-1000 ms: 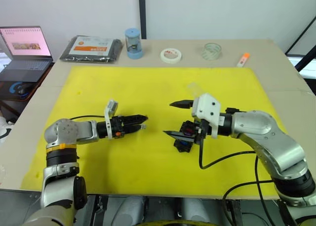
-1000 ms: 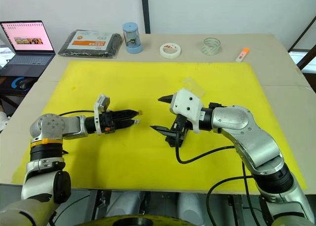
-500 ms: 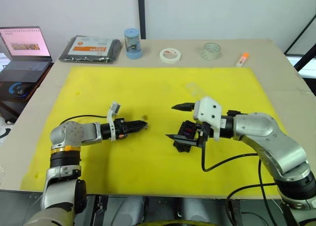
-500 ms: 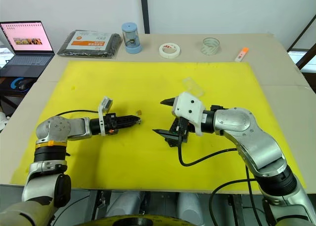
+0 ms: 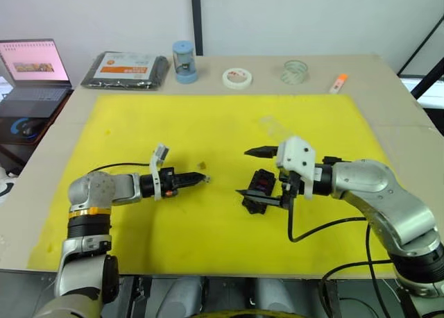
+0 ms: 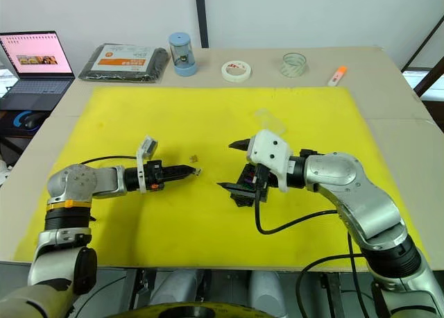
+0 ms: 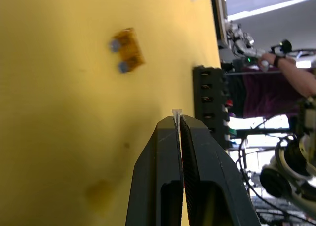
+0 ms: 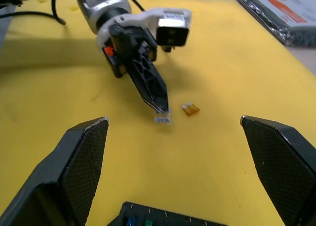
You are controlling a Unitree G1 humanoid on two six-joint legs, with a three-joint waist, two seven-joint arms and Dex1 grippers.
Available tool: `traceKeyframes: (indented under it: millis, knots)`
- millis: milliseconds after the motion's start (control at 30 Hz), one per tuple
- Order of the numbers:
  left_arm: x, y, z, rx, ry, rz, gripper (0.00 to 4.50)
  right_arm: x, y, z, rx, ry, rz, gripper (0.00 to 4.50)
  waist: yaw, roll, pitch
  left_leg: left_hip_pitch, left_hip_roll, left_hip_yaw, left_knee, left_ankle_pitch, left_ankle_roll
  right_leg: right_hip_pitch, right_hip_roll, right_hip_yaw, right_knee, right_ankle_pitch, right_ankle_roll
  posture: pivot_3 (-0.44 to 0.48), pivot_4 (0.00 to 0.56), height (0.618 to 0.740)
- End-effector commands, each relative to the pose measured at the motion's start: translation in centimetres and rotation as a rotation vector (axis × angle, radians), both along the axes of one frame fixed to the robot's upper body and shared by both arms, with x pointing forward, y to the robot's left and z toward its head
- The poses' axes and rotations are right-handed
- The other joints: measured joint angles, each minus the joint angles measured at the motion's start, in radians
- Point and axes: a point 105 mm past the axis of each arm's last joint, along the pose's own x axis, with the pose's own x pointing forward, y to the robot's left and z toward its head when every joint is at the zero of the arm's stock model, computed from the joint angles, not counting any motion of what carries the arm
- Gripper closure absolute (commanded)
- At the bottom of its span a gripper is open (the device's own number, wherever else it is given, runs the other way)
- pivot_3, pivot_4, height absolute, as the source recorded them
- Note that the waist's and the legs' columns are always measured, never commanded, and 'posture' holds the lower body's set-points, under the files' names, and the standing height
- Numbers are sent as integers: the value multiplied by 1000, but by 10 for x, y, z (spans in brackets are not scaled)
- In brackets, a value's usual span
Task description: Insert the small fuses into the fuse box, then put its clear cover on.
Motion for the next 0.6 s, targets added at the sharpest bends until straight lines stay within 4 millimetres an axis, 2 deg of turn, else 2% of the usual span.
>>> traceKeyframes:
  millis: [33,100,200,233,300,400,567,600]
  knots:
    - [-17,-15,62,-90,-345,-179,4492,0,-9,7,51,127,-38,0,0,-1,1,-1,0,0,0,0,0,0,0,0,0,0,0,0,150,740]
    - [-33,-23,81,-79,-511,-309,4492,-2,-12,8,95,219,-35,0,0,-1,1,-1,1,0,0,0,0,-1,0,0,-1,0,-1,0,150,740]
    - [-48,-33,91,-4,-720,-459,4492,-4,-14,14,136,275,-25,0,0,0,2,-1,1,0,-1,0,0,0,-1,0,-2,0,-1,0,150,740]
    - [-49,-33,91,9,-759,-480,4492,-4,-14,15,143,283,-25,0,0,1,2,-1,0,0,-1,0,0,0,-1,0,-2,0,-1,0,150,740]
    - [-48,-37,93,31,-853,-516,4500,-3,-12,22,174,296,-14,364,0,1,2,0,0,1,-1,0,0,1,-1,0,-3,0,-1,0,150,740]
    - [-41,-42,97,49,-1002,-509,4500,-2,-8,27,163,282,-5,1240,0,1,2,-1,1,1,-1,0,1,0,-1,0,-3,0,-1,0,150,740]
    - [-39,-44,90,50,-1084,-490,4500,-6,-4,27,158,277,16,1240,1,0,2,-2,1,1,-1,-1,2,0,-1,-1,-4,0,-1,0,150,740]
    - [-40,-44,88,58,-1096,-494,4500,-7,-4,27,159,275,17,1399,0,0,2,-2,1,1,-1,-1,2,0,-1,-1,-4,0,-1,0,150,740]
